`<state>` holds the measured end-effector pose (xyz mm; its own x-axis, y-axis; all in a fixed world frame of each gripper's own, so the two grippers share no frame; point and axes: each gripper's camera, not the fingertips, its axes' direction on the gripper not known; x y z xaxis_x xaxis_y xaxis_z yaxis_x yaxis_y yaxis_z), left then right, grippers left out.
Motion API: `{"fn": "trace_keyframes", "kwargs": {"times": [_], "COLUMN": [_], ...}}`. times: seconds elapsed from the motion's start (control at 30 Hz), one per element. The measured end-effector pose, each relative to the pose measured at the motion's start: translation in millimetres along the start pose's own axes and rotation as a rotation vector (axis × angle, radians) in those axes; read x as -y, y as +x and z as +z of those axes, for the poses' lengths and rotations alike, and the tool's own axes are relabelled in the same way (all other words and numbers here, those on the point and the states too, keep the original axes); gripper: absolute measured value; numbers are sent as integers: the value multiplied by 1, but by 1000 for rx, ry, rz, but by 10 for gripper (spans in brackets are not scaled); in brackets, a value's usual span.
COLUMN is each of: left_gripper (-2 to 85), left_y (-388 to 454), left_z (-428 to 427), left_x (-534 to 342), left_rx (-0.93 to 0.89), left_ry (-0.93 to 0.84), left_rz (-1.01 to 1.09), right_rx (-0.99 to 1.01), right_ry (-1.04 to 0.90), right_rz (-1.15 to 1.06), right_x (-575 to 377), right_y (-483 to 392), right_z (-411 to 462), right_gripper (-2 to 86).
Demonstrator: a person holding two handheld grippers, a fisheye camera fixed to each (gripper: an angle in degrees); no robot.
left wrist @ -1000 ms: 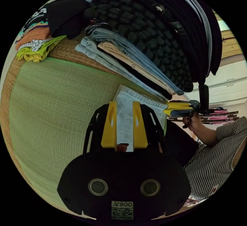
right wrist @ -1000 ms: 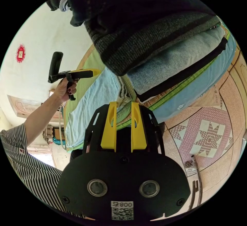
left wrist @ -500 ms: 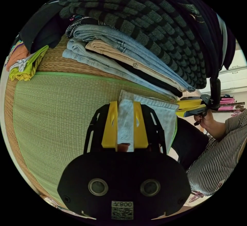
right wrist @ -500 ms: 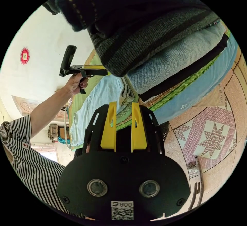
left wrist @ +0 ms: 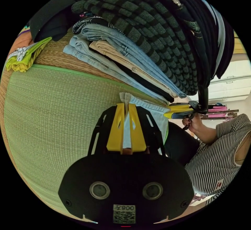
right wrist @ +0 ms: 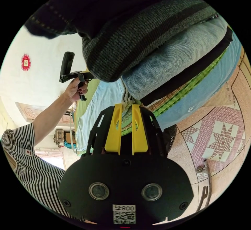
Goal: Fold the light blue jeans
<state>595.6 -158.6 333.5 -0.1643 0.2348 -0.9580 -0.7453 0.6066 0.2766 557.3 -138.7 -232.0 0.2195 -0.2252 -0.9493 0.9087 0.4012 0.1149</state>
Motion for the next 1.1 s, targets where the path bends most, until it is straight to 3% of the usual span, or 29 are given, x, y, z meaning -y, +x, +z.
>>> {"fn": "trace_keyframes", "kwargs": {"times": [0.23,0.6,0.9,1.1], "left_gripper": [23,17,17,18], "left_y": [29,73,109,120], "left_z": [-44,-80,-193,-280], "left_x": [-13,-58,-179,-316], "left_rx": [15,153,173,171], "left_ry": [34,-63,113,299], "left_rz": [67,109,136,67], "right_rx": [-3,-111,-16,107], "right_ry": [59,43,75,17], "right_rz": [-102,-199,-456,-678], "right_x": [-7,-21,-43,-70], "right_y": [-33,-86,-199,-304], "right_z": [-20,-1,-2,30], "right_gripper": [49,46,49,49]}}
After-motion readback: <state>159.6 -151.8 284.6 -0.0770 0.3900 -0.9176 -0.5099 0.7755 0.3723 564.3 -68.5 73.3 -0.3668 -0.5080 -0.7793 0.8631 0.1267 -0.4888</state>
